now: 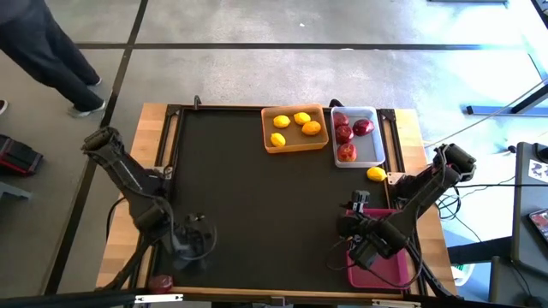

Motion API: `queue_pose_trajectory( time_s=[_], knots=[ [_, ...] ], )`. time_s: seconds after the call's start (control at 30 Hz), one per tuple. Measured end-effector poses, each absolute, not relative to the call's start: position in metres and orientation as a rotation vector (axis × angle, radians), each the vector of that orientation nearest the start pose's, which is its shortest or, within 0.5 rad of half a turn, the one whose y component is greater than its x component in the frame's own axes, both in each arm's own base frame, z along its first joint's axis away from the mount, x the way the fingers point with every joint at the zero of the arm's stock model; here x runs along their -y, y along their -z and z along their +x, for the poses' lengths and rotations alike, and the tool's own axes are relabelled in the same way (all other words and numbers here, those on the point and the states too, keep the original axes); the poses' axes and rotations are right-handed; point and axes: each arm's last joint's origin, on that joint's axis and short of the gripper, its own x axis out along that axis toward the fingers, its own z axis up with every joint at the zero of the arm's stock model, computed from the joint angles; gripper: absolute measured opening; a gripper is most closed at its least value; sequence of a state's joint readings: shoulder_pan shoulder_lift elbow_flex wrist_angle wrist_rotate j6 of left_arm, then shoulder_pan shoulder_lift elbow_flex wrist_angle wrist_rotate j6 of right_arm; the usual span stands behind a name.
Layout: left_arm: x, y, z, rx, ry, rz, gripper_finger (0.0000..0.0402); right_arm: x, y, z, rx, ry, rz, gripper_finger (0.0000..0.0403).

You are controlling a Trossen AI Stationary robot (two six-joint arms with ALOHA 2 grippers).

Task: Sort produce into baskets
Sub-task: Put the red apple into the white bin

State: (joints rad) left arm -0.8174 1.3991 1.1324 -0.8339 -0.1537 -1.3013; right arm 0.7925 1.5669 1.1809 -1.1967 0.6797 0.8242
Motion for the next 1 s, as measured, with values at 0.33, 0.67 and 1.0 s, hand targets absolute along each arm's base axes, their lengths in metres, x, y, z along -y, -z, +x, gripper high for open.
queue_pose_trajectory(
  time_s=[0.33, 0.67, 1.0],
  knots=[
    [0.233, -0.246, 0.166, -1.379, -0.208, -0.763, 0.0339, -0.164, -0.241, 0.219, -1.061, 0.366, -0.347, 0.0215],
    [0.264, -0.208, 0.146, -1.645, -0.337, -0.757, 0.0318, -0.153, -0.24, 0.235, -1.084, 0.326, -0.336, 0.0215],
    [0.281, -0.187, 0.137, -1.77, -0.305, -0.681, 0.031, -0.153, -0.24, 0.234, -1.091, 0.313, -0.349, 0.0215]
  ],
)
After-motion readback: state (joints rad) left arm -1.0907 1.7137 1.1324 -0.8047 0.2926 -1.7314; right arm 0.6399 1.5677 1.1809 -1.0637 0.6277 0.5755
